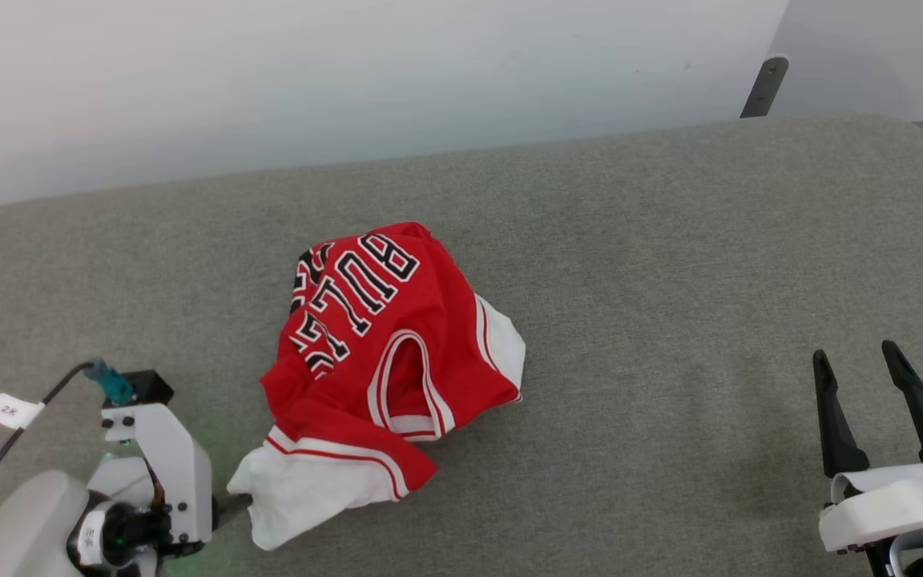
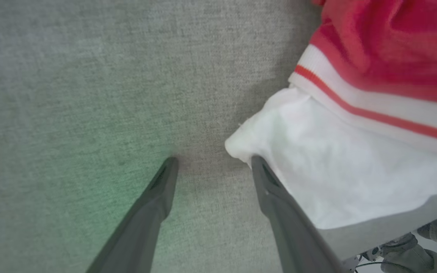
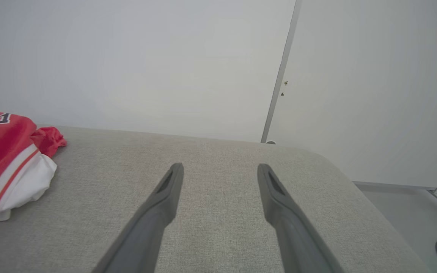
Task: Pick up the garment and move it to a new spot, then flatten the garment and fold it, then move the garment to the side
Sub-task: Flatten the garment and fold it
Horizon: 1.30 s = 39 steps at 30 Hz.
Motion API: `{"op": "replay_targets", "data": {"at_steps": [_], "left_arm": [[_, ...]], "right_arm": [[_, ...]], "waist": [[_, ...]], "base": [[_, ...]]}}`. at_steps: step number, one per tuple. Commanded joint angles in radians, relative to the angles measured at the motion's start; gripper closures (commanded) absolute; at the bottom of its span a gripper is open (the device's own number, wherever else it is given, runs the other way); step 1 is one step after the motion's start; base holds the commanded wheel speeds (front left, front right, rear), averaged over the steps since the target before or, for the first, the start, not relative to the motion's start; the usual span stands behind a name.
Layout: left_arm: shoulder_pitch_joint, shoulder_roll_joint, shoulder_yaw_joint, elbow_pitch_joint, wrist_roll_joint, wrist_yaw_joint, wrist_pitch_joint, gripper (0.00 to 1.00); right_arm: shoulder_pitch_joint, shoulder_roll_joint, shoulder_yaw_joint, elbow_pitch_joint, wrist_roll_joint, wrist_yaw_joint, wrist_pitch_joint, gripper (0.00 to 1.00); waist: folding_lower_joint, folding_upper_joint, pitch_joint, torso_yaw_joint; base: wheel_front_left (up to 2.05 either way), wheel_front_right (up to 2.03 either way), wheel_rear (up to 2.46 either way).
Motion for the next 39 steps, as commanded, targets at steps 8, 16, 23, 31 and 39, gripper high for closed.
{"op": "replay_targets", "data": {"at_steps": [8,16,23,31,39], "left_arm": [[-0.022,-0.062,0.007,0.117,-0.038,-0.02,-0.007,1.0],[-0.091,0.013,0.038,0.124,0.002,-0.018,-0.048,1.0],[-0.113,0.052,0.054,0.077,0.012,-0.003,-0.054,1.0],[-0.089,0.019,0.072,-0.001,-0.01,-0.001,-0.102,0.65],[-0.115,-0.027,0.042,-0.047,-0.029,0.035,-0.034,0.0]], "right_arm": [[-0.015,-0.011,0.001,0.002,0.007,-0.001,-0.001,0.0],[-0.014,-0.016,-0.008,-0.006,-0.003,-0.001,-0.001,0.0],[-0.027,-0.02,-0.003,-0.006,-0.001,-0.001,-0.001,0.0],[-0.037,-0.023,0.006,-0.006,-0.003,-0.001,-0.001,0.0],[-0.06,-0.034,0.027,0.005,-0.002,-0.001,-0.001,0.0]], "waist": [[0.0,0.0,0.01,0.001],[0.0,0.0,0.026,0.03],[0.0,0.0,0.04,0.059],[0.0,0.0,0.042,0.094],[0.0,0.0,0.043,0.11]], "base": [[0.0,0.0,0.0],[0.0,0.0,0.0],[0.0,0.0,0.0],[0.0,0.0,0.0],[0.0,0.0,0.0]]}}
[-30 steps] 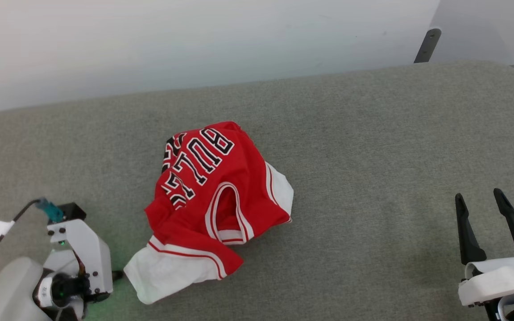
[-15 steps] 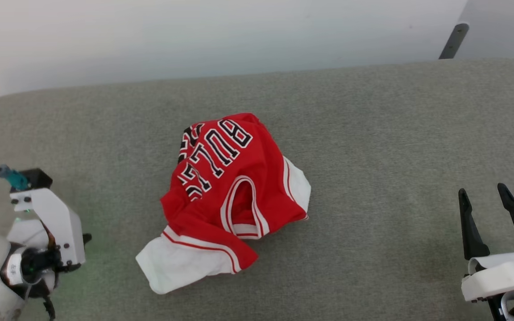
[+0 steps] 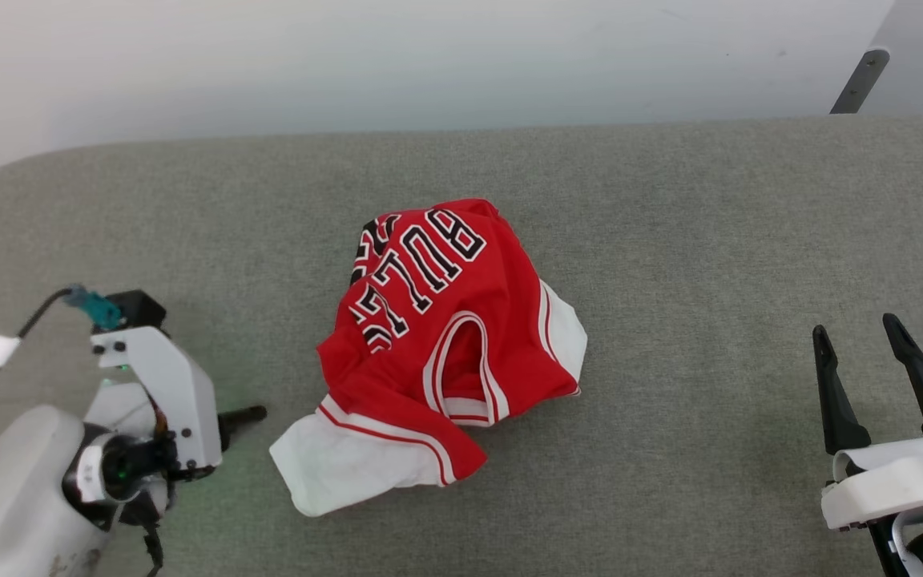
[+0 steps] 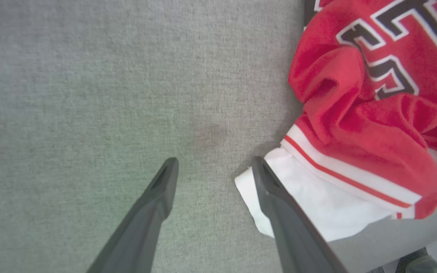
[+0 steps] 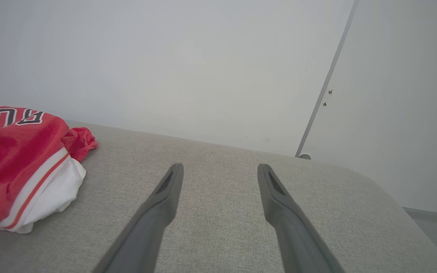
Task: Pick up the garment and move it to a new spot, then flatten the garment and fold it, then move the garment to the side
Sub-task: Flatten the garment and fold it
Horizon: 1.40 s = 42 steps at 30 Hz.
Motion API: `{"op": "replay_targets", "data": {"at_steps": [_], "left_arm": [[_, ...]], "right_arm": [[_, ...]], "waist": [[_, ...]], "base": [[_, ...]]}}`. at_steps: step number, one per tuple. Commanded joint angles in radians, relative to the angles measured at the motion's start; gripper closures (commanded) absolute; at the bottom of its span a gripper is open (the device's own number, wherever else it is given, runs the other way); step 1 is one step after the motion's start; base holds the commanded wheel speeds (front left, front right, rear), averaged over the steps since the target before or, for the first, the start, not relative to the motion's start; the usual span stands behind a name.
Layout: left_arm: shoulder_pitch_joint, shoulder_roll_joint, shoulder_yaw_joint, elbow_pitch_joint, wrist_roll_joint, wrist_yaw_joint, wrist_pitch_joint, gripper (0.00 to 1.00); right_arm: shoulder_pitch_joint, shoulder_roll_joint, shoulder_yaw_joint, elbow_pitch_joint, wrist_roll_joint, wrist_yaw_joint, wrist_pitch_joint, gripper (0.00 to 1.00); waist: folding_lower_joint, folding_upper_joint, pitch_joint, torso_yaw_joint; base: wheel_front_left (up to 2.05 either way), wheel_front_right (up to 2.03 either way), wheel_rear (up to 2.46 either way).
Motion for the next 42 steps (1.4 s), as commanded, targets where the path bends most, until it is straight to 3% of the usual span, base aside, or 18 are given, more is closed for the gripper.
{"op": "replay_targets", "data": {"at_steps": [1,17,35,36,37,38,42], "left_arm": [[-0.016,-0.001,-0.015,-0.001,0.012,0.012,0.023,0.0],[-0.053,-0.029,-0.069,0.089,0.0,0.068,0.162,0.0],[-0.065,-0.152,-0.064,0.26,-0.073,0.05,0.183,0.0],[-0.068,-0.16,-0.065,0.268,-0.077,0.043,0.183,0.03],[-0.069,-0.166,-0.062,0.276,-0.082,0.037,0.179,0.76],[-0.073,-0.172,-0.061,0.286,-0.086,0.033,0.177,1.0],[-0.091,-0.181,-0.06,0.307,-0.085,0.021,0.163,1.0]], "right_arm": [[-0.018,-0.006,0.006,0.003,0.0,-0.001,-0.001,0.0],[-0.037,-0.015,0.016,0.011,0.011,-0.001,-0.001,0.0],[-0.045,-0.005,0.017,0.014,0.006,-0.001,-0.001,0.0],[-0.045,-0.007,0.016,0.014,0.008,-0.001,-0.001,0.0],[-0.046,-0.008,0.016,0.014,0.009,-0.001,-0.001,0.0],[-0.046,-0.009,0.014,0.015,0.01,-0.001,-0.001,0.0],[-0.045,-0.01,0.011,0.014,0.011,-0.001,-0.001,0.0]], "waist": [[0.0,0.0,0.002,-0.001],[0.0,0.0,0.014,-0.038],[0.0,0.0,0.017,-0.046],[0.0,0.0,0.017,-0.046],[0.0,0.0,0.018,-0.047],[0.0,0.0,0.018,-0.047],[0.0,0.0,0.016,-0.047]], "base": [[0.0,0.0,0.0],[0.0,0.0,0.0],[0.0,0.0,0.0],[0.0,0.0,0.0],[0.0,0.0,0.0],[0.0,0.0,0.0],[0.0,0.0,0.0]]}}
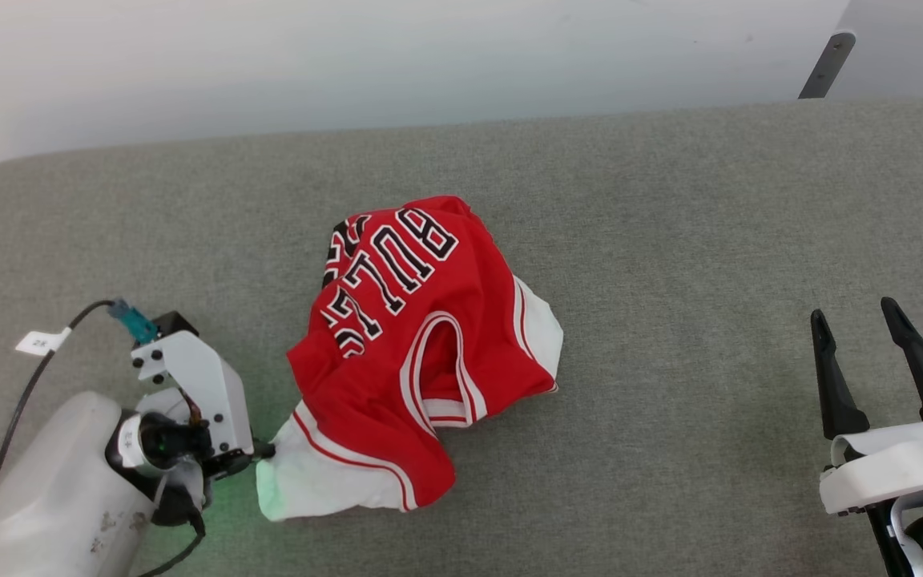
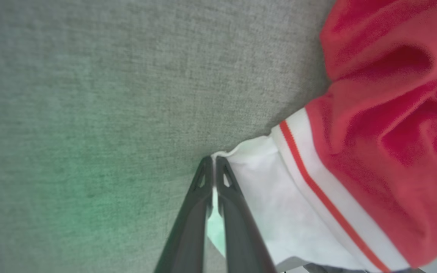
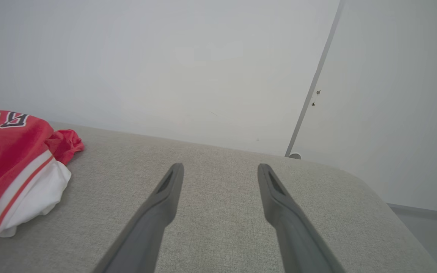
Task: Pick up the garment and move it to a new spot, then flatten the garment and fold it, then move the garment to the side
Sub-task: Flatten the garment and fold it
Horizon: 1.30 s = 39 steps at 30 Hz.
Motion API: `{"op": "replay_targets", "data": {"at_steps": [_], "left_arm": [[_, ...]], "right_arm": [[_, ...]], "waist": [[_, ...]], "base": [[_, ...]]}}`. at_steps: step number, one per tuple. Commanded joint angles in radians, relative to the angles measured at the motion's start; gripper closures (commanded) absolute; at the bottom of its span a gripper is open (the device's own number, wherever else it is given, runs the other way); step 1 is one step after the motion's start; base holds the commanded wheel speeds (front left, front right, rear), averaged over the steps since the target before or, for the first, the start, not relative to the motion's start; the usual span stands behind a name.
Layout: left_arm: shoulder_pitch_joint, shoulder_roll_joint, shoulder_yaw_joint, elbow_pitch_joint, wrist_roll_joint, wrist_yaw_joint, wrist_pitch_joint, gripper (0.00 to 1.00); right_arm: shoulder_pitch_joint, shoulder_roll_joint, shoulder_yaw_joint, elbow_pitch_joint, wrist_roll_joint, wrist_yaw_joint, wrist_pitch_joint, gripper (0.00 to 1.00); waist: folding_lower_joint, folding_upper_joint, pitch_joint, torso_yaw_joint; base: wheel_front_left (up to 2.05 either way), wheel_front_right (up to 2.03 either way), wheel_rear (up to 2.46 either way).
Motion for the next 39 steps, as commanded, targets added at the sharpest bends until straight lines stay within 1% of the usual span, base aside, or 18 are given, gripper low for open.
{"op": "replay_targets", "data": {"at_steps": [1,4,8,11,18,22,28,34,37,39], "left_arm": [[0.018,-0.031,-0.013,0.013,-0.013,-0.006,0.002,1.0],[0.007,-0.032,-0.014,0.016,-0.01,-0.01,0.002,1.0],[-0.003,-0.008,-0.025,0.007,0.014,-0.017,-0.002,1.0],[-0.011,0.034,-0.031,-0.009,0.038,-0.02,-0.004,1.0],[-0.026,0.131,-0.031,-0.07,0.09,-0.001,-0.017,1.0],[-0.027,0.2,-0.041,-0.097,0.136,0.008,-0.026,1.0],[-0.039,0.27,-0.06,-0.102,0.201,-0.002,-0.065,1.0],[-0.065,0.304,-0.089,-0.064,0.273,-0.026,-0.125,1.0],[-0.08,0.293,-0.096,-0.032,0.296,-0.041,-0.169,1.0],[-0.08,0.274,-0.101,-0.002,0.294,-0.048,-0.183,1.0]], "right_arm": [[-0.009,-0.001,-0.005,0.0,0.001,-0.001,-0.001,0.0],[-0.007,0.0,-0.007,-0.001,-0.001,-0.001,-0.001,0.0],[0.002,0.003,-0.01,-0.001,-0.003,-0.001,-0.001,0.0],[0.01,0.005,-0.013,-0.003,-0.005,-0.001,-0.001,0.0],[0.024,0.007,-0.023,-0.008,-0.006,-0.001,-0.001,0.0],[0.021,0.008,-0.026,-0.012,-0.005,-0.001,-0.001,0.0],[0.015,0.003,-0.021,-0.014,-0.003,-0.001,-0.001,0.0],[-0.002,-0.003,-0.011,-0.015,0.002,-0.001,-0.001,0.0],[-0.005,-0.005,-0.009,-0.016,0.002,-0.001,-0.001,0.0],[-0.011,-0.005,-0.009,-0.017,0.002,-0.001,-0.001,0.0]], "waist": [[0.0,0.0,-0.001,0.0],[0.0,0.0,-0.005,0.0],[0.0,0.0,-0.01,0.003],[0.0,0.0,-0.014,0.004],[0.0,0.0,-0.016,0.011],[0.0,0.0,-0.015,0.016],[0.0,0.0,-0.004,0.016],[0.0,0.0,0.017,0.005],[0.0,0.0,0.031,-0.001],[0.0,0.0,0.04,-0.005]], "base": [[0.0,0.0,0.0],[0.0,0.0,0.0],[0.0,0.0,0.0],[0.0,0.0,0.0],[0.0,0.0,0.0],[0.0,0.0,0.0],[0.0,0.0,0.0],[0.0,0.0,0.0],[0.0,0.0,0.0],[0.0,0.0,0.0]]}}
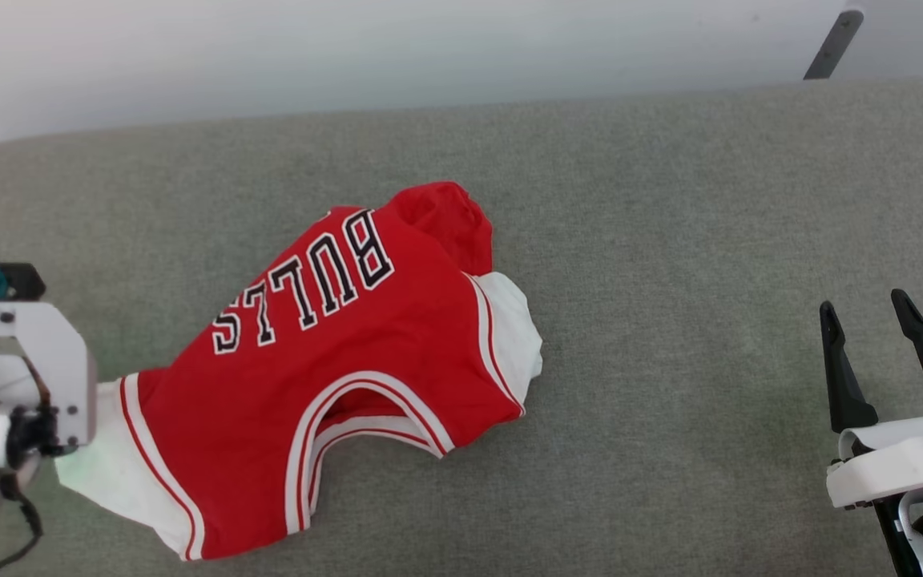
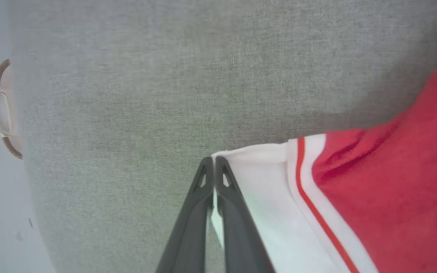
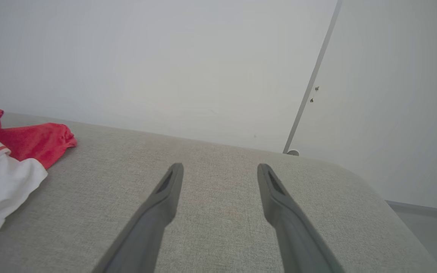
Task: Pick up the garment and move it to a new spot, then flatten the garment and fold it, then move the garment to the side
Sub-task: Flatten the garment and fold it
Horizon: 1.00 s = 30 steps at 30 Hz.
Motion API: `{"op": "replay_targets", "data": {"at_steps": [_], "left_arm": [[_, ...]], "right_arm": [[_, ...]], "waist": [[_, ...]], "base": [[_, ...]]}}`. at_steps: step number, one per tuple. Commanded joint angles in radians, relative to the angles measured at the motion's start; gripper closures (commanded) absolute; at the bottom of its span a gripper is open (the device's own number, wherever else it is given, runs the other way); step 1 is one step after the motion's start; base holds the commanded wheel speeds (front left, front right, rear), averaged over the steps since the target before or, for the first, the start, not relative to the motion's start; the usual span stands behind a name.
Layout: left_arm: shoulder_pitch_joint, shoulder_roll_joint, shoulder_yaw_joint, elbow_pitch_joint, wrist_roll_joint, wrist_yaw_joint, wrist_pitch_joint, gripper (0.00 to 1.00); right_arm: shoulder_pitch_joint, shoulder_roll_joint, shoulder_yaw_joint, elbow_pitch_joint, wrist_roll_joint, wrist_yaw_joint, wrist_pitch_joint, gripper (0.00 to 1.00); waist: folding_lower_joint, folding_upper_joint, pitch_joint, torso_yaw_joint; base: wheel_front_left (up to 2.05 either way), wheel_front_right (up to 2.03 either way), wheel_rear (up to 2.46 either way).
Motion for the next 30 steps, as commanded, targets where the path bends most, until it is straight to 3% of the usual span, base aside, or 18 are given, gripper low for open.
{"op": "replay_targets", "data": {"at_steps": [1,5,6,7,8,9,17,22,30], "left_arm": [[-0.005,-0.02,-0.002,0.019,-0.004,-0.008,-0.014,1.0],[-0.016,-0.058,0.012,0.067,-0.021,-0.026,-0.061,1.0],[-0.02,-0.069,0.015,0.08,-0.027,-0.03,-0.071,0.85],[-0.023,-0.077,0.013,0.089,-0.026,-0.033,-0.079,0.61],[-0.028,-0.082,0.01,0.096,-0.02,-0.04,-0.089,0.24],[-0.034,-0.089,0.015,0.102,-0.024,-0.041,-0.101,0.0],[-0.055,-0.127,0.019,0.093,-0.024,-0.078,-0.184,0.0],[-0.034,-0.144,0.03,0.042,-0.01,-0.093,-0.304,0.0],[0.032,-0.162,0.043,-0.053,0.036,-0.069,-0.526,0.0]], "right_arm": [[-0.012,-0.002,0.003,-0.002,0.002,-0.001,-0.001,0.0],[-0.02,0.0,0.007,0.002,-0.004,-0.001,-0.001,0.0],[-0.02,0.001,0.01,0.003,-0.005,-0.001,-0.001,0.0],[-0.02,0.0,0.01,0.006,-0.005,-0.001,-0.001,0.0],[-0.021,0.0,0.012,0.007,-0.005,-0.001,-0.001,0.0],[-0.021,-0.001,0.016,0.007,-0.004,-0.001,0.001,0.0],[-0.007,-0.025,0.032,0.016,0.009,-0.001,0.014,0.0],[0.008,-0.032,0.057,0.021,0.024,-0.001,0.025,0.0],[0.01,-0.043,0.129,0.034,0.071,-0.001,0.069,0.0]], "waist": [[0.0,0.0,0.013,-0.007],[0.0,0.0,0.025,-0.006],[0.0,0.0,0.026,-0.004],[0.0,0.0,0.025,0.0],[0.0,0.0,0.024,0.005],[0.0,0.0,0.021,0.011],[0.0,0.0,-0.032,0.081],[0.0,0.0,-0.078,0.13],[0.0,0.0,-0.131,0.195]], "base": [[0.0,0.0,0.0],[0.0,0.0,0.0],[0.0,0.0,0.0],[0.0,0.0,0.0],[0.0,0.0,0.0],[0.0,0.0,0.0],[0.0,0.0,0.0],[0.0,0.0,0.0],[0.0,0.0,0.0]]}}
